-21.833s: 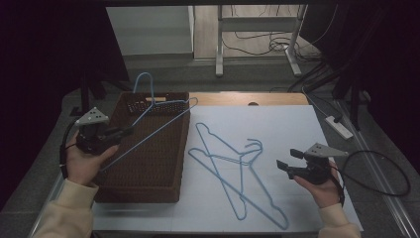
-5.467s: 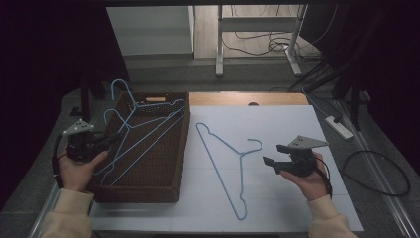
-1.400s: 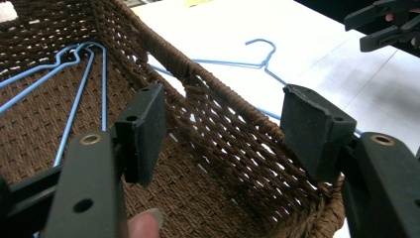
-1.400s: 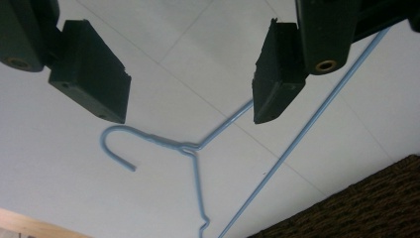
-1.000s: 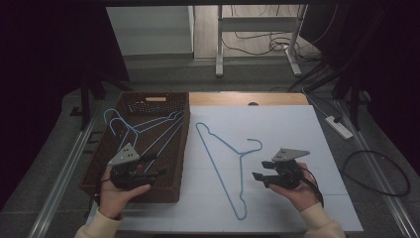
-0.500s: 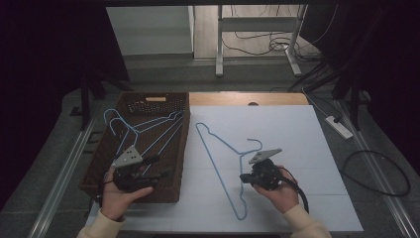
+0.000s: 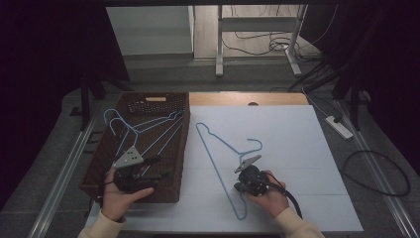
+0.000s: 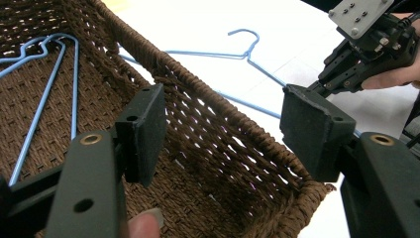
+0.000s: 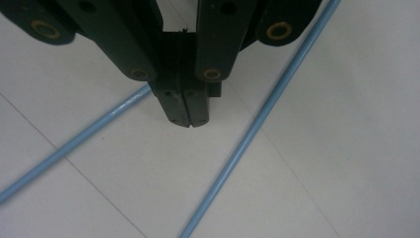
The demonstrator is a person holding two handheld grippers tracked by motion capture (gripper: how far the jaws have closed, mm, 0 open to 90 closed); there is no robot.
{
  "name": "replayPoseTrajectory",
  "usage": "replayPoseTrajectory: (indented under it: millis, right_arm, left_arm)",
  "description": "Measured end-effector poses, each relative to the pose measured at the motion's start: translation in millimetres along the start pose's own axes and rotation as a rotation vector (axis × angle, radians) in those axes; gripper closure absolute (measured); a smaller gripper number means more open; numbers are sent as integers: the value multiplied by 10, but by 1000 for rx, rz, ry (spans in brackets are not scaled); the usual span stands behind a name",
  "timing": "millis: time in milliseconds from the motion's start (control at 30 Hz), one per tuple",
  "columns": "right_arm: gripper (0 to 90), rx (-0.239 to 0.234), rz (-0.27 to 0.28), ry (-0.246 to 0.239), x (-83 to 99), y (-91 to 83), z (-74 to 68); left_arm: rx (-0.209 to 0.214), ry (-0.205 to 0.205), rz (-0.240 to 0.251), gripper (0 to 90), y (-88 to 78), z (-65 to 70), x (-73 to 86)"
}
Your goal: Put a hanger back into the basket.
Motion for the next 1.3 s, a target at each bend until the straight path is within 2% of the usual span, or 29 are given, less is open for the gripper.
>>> replayPoseTrajectory:
  millis: [267,567,700,967,1000,1033,1300]
  right_arm:
    - [899,39,-7,37,59,-47,76]
    - [900,121,-52,94,272,-207,296]
    - [900,138,-63,116,357,-269,385]
    - [900,175,-78,174,570,-432,688]
    - [900,185,-73,189,605,-460,774]
    - [900,185,-73,189,605,-460,774]
    - [900,229,-60,244,697,-558,1103]
  left_arm:
    - [3,1,1,356,-8,14,-1]
    - [2,-1,2,356,-16,5,2]
    - [2,-2,4,356,-16,4,0]
    - [0,-3,-1,356,-1,3,11]
    - [-1,-3,0,356,-2,1,11]
    - [-1,-3,0,356,-2,1,11]
    - [-2,-4,-1,357,-1,-6,13]
Point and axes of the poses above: each handheld gripper's, and its own axes: y roughly forward along the jaws, x roughly out of its underside, z roughly to its right, the point moved 9 cm from there along y, roughly forward along the jaws, and after that the axes turned 1 degree about -x, right-handed, at the moved point
